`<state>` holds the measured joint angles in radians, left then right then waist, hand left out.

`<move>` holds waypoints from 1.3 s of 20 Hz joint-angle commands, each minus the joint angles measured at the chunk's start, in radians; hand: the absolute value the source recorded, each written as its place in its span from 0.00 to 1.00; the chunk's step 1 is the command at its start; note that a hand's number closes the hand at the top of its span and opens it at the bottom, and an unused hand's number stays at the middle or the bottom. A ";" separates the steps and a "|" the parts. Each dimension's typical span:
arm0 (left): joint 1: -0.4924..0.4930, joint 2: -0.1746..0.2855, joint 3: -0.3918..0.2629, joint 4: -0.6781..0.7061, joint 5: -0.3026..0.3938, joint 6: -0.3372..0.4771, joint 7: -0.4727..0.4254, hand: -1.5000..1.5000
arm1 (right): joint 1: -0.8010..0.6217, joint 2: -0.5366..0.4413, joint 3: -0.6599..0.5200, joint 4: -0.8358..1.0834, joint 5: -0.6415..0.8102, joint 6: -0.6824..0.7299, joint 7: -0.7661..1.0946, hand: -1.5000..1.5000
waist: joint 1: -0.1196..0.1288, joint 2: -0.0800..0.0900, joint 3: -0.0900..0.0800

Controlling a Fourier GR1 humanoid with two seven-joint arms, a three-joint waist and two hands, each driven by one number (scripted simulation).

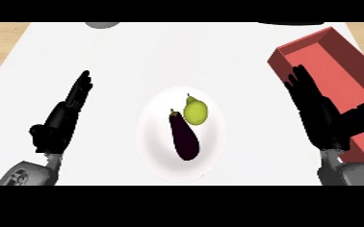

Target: Pick the eggplant from the plate and place it in the cardboard box

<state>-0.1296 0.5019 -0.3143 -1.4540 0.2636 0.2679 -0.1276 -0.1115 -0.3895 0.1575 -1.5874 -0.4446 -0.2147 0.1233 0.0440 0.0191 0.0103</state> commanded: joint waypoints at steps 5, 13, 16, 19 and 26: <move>-0.009 -0.051 0.135 -0.103 0.114 0.053 0.132 0.50 | -0.239 -0.006 -0.058 0.189 0.099 -0.060 0.037 1.00 | -0.019 -0.015 -0.010; -0.027 -0.097 0.164 -0.103 0.187 0.039 0.208 0.50 | -0.267 -0.069 0.170 0.277 0.478 -0.103 -0.042 0.00 | -0.032 -0.017 -0.011; -0.036 -0.114 0.128 -0.142 0.138 0.091 0.248 0.50 | -0.313 -0.131 0.198 0.217 0.478 0.027 -0.010 0.00 | -0.039 -0.021 -0.010; -0.036 -0.079 0.155 -0.169 0.159 0.070 0.275 0.50 | -0.413 -0.162 0.278 0.220 0.504 0.160 0.131 0.00 | -0.026 -0.022 -0.012; -0.053 -0.121 0.130 -0.150 0.121 0.103 0.264 0.50 | -0.590 -0.208 0.342 0.120 0.333 0.557 0.479 0.00 | -0.037 -0.024 -0.013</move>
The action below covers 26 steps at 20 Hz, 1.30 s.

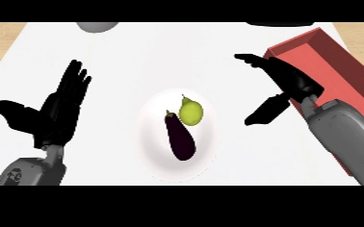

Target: Pick the eggplant from the plate and place it in the cardboard box

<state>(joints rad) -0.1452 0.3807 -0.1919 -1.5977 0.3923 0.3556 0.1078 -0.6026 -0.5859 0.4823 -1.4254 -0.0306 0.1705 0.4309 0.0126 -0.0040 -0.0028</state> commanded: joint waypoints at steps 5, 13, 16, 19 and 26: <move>-0.006 -0.028 0.024 0.015 -0.030 0.000 0.005 0.50 | -0.109 0.092 -0.039 -0.130 -0.162 0.194 0.367 0.00 | -0.014 0.002 0.002; -0.009 -0.051 0.043 0.011 -0.058 -0.041 0.037 0.50 | -0.211 0.332 -0.046 0.036 -0.044 0.184 0.392 0.00 | -0.006 0.005 0.003; 0.036 -0.059 0.055 0.001 -0.067 -0.066 -0.019 0.50 | -0.214 0.361 -0.039 -0.104 -0.062 0.173 0.605 0.00 | -0.011 0.002 0.002; 0.029 -0.060 0.083 -0.031 -0.070 -0.059 0.033 0.50 | -0.155 0.361 -0.048 -0.033 0.017 0.200 0.512 0.00 | -0.008 0.003 0.003; 0.026 -0.106 0.085 -0.011 -0.097 -0.093 0.021 0.50 | -0.098 0.499 -0.010 0.061 0.145 0.159 0.442 0.00 | -0.006 0.004 0.003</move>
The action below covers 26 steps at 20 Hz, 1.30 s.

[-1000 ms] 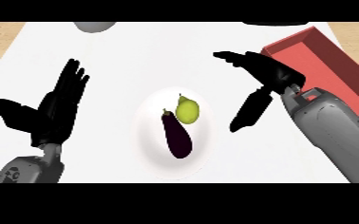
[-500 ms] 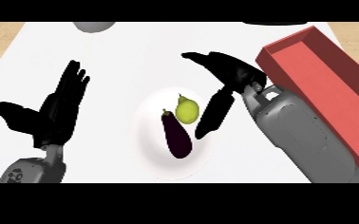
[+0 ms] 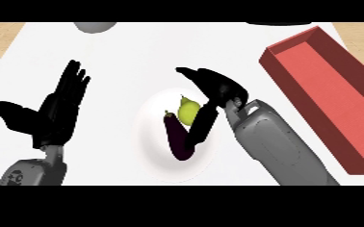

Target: Pick the eggplant from the plate and place it in the cardboard box

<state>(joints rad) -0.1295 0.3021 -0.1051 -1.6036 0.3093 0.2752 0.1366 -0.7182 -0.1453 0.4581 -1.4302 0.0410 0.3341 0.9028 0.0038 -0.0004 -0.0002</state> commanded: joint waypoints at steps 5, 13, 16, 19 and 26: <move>0.076 -0.008 0.050 -0.015 -0.007 -0.086 -0.035 0.50 | 0.017 0.059 -0.060 0.090 0.122 0.032 -0.055 0.00 | 0.003 0.001 0.000; 0.064 -0.059 0.054 -0.065 -0.065 -0.053 0.048 0.50 | 0.073 0.135 -0.083 0.061 0.177 0.059 -0.037 0.00 | 0.000 0.000 0.000; -0.044 -0.046 0.096 -0.004 -0.054 -0.073 0.069 0.50 | 0.089 0.144 -0.010 0.104 0.201 0.019 -0.062 0.00 | 0.000 0.001 0.000; 0.061 -0.058 0.069 -0.139 -0.084 -0.060 0.113 0.50 | 0.075 0.145 -0.023 0.064 0.212 0.020 -0.022 0.00 | 0.004 0.000 0.000; 0.052 -0.093 0.102 -0.037 -0.105 -0.096 0.013 0.50 | 0.171 0.112 -0.004 0.132 0.311 0.021 -0.165 0.00 | 0.000 0.000 0.000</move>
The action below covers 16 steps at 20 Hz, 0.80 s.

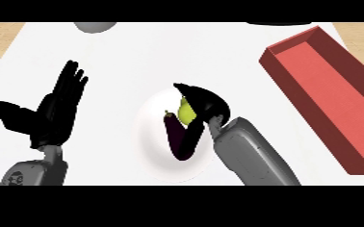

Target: Pick the eggplant from the plate and place it in the cardboard box

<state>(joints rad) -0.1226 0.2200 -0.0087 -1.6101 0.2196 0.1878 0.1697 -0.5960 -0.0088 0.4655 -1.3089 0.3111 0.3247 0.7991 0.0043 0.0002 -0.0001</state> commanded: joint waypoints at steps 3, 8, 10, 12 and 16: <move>-0.002 0.000 0.034 -0.034 0.010 -0.041 0.023 0.50 | 0.038 0.008 0.072 0.012 0.009 -0.068 -0.012 0.00 | 0.001 0.000 0.000; 0.024 -0.046 -0.004 -0.067 -0.062 0.000 0.045 0.50 | 0.006 0.009 0.007 0.028 -0.006 0.011 0.000 0.00 | -0.002 -0.001 0.000; 0.057 -0.008 0.043 -0.114 -0.008 -0.054 0.073 0.50 | 0.003 0.009 0.090 0.066 -0.024 -0.072 -0.017 0.00 | 0.003 -0.001 0.000; 0.051 -0.040 0.038 -0.007 -0.022 -0.073 -0.023 0.50 | -0.027 0.009 0.050 0.126 -0.008 -0.036 -0.059 0.00 | 0.001 0.000 0.000; 0.027 -0.059 0.008 -0.113 -0.076 -0.004 0.090 0.50 | -0.014 0.009 0.066 0.191 0.003 -0.072 -0.114 0.00 | 0.003 0.000 0.000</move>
<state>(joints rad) -0.1021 0.1718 0.0049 -1.6744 0.1618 0.1682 0.2163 -0.6210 -0.0025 0.5337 -1.1780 0.2886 0.2561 0.7359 0.0063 -0.0007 -0.0002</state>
